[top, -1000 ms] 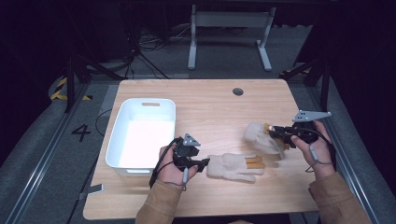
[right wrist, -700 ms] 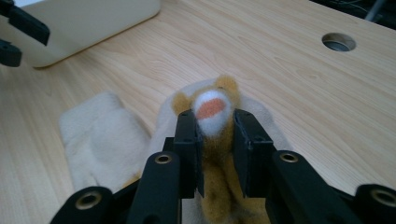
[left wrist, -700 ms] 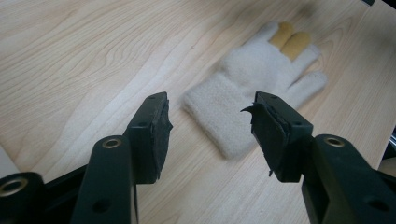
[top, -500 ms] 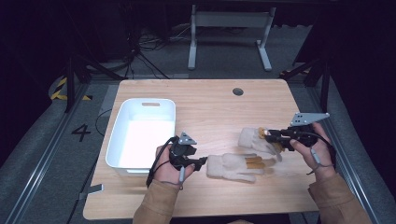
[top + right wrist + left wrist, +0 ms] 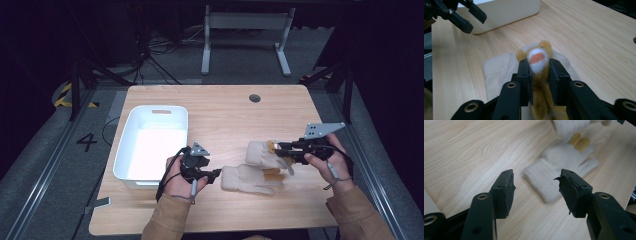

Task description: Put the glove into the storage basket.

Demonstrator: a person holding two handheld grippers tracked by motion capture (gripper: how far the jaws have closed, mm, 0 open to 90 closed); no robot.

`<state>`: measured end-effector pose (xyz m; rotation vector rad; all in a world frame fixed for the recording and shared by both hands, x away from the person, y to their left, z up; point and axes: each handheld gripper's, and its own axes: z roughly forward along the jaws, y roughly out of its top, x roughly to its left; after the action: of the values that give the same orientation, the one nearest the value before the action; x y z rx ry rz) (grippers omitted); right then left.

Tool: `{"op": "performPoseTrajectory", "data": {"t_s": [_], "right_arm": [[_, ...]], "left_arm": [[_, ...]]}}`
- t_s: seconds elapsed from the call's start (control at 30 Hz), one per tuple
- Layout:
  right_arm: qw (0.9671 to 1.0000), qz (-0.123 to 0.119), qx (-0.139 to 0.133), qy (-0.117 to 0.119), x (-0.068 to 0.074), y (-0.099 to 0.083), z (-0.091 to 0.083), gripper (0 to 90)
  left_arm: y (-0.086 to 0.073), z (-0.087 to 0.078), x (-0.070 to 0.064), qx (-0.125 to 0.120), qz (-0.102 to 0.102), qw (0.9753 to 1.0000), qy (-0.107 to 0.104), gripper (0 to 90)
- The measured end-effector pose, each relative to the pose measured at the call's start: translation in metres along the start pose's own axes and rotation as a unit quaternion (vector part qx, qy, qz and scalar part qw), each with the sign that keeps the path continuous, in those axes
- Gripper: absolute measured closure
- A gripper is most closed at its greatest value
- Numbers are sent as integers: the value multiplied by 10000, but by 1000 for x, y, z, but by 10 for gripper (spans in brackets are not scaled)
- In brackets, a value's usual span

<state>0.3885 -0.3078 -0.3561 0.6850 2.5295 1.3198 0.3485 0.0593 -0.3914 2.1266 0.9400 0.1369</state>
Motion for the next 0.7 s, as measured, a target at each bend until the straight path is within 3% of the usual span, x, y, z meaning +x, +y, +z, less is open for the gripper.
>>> {"op": "performPoseTrajectory", "data": {"t_s": [0.3, 0.7], "right_arm": [[9991, -136, -28, 407, 11, 5, 20, 733], [9977, -163, -51, 661, 20, 4, 34, 732]], "left_arm": [[-3, -2, 0, 11, -7, 10000, 37, 462], [-2, -1, -1, 19, 16, 10000, 48, 456]]}}
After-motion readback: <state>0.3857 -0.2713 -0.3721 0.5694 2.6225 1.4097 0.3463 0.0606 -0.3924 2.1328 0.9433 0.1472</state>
